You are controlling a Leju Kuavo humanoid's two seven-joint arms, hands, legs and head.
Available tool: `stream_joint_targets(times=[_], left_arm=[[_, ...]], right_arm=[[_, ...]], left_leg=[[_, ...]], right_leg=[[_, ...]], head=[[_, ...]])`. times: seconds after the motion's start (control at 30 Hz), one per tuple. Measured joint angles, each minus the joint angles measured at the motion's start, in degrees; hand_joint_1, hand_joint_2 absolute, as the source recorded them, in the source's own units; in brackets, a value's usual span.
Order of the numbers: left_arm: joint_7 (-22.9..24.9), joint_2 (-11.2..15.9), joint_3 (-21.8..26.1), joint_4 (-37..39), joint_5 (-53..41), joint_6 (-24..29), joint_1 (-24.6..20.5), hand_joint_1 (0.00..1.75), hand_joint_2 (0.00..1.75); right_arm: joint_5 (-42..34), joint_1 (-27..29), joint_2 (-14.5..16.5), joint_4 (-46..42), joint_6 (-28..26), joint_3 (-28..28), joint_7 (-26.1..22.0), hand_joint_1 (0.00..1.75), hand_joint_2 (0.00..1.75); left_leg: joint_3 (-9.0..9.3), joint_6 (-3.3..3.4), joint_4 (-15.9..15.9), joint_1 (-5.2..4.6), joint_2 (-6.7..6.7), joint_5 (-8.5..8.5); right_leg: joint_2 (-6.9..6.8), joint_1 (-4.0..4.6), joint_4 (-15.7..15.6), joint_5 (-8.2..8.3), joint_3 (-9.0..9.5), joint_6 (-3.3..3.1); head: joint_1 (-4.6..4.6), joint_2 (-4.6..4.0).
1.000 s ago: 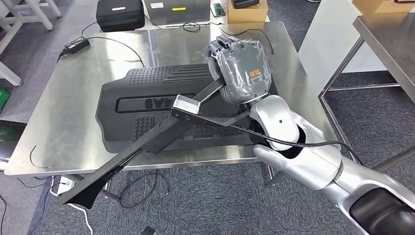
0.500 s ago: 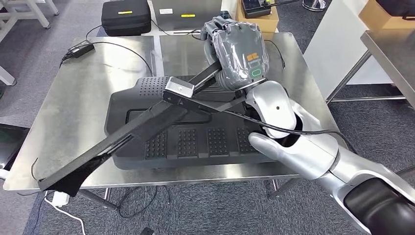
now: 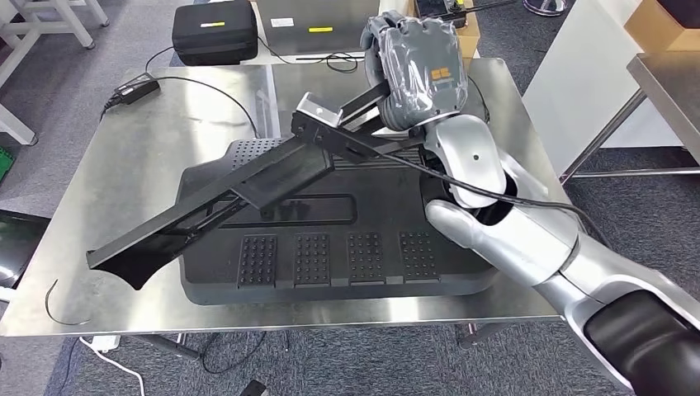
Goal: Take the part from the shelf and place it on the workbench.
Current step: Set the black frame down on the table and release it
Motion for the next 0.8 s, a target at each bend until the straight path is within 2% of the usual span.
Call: stream_joint_targets(times=[0.4,0.8], left_arm=[[-1.26,-0.11,-0.14,0.00,0.26,-0.49,-0.49,0.00,1.75],[-1.61,-0.25,-0.13,0.00,0.88,0.14,-0.48,0.00,1.75]], right_arm=[[-1.89,-7.60,4.20,16.47,-2.02,0.32,1.87,1.75,1.75],[-2.44,-9.14,6.42,22.41,-2.37,0.94,2.68,1.75,1.75]], left_leg=[[0.09,-0.49,-0.36,0.05,-0.01,0.13],[0.29,-0.48,-0.32,-0.07,-0.01,0.13]], right_leg=[[-0.07,0.01,0.04,0.03,0.07,-0.28],[-0.06,-0.08,-0.06,0.06,0.34,-0.25]], head=[[-0.11,0.00],[0.09,0.00]])
